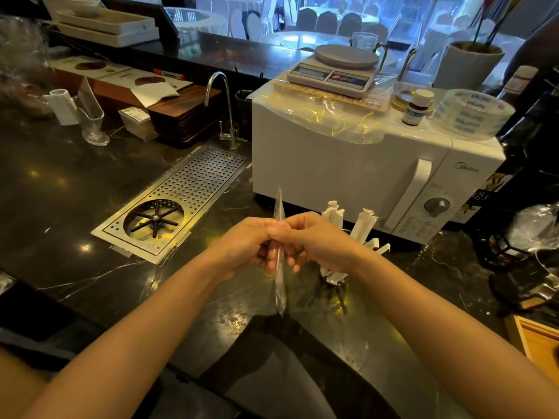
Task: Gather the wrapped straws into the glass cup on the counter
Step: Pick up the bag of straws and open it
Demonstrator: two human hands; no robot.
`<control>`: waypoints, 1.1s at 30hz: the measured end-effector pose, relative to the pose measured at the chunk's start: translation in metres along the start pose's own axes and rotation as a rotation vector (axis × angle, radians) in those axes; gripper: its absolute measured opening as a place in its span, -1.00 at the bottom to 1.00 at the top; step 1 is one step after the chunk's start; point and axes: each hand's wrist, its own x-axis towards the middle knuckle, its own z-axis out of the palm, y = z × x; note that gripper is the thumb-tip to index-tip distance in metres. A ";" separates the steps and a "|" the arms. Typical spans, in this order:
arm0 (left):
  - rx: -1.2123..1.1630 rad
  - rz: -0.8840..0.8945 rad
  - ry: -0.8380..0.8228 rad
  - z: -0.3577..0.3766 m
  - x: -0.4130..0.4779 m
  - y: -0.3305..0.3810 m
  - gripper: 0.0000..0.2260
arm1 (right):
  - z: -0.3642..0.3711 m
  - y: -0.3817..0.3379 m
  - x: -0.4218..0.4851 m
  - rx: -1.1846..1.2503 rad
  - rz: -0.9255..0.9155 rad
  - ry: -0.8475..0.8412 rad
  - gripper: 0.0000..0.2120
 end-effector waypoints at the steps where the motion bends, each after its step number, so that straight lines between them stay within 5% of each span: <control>1: -0.012 -0.003 -0.012 -0.001 -0.001 0.000 -0.76 | -0.002 -0.001 0.000 0.016 0.003 -0.021 -0.79; 11: -0.185 0.132 0.028 0.006 -0.001 -0.005 -0.70 | -0.003 0.012 0.010 0.351 -0.101 -0.122 -0.81; 22: -0.276 0.169 0.092 0.015 -0.001 -0.016 -0.66 | 0.008 0.036 0.013 0.580 -0.144 -0.043 -0.66; 25: -0.446 0.165 0.105 0.010 0.001 -0.013 -0.70 | 0.007 0.035 0.010 0.745 -0.195 0.043 -0.80; 30: -0.086 0.091 0.018 -0.002 -0.002 -0.004 -0.72 | 0.007 0.028 0.005 0.493 -0.139 0.074 -0.67; 33: 0.039 0.098 0.108 -0.016 -0.002 0.001 -0.65 | -0.002 0.017 0.001 0.286 -0.066 0.102 -0.56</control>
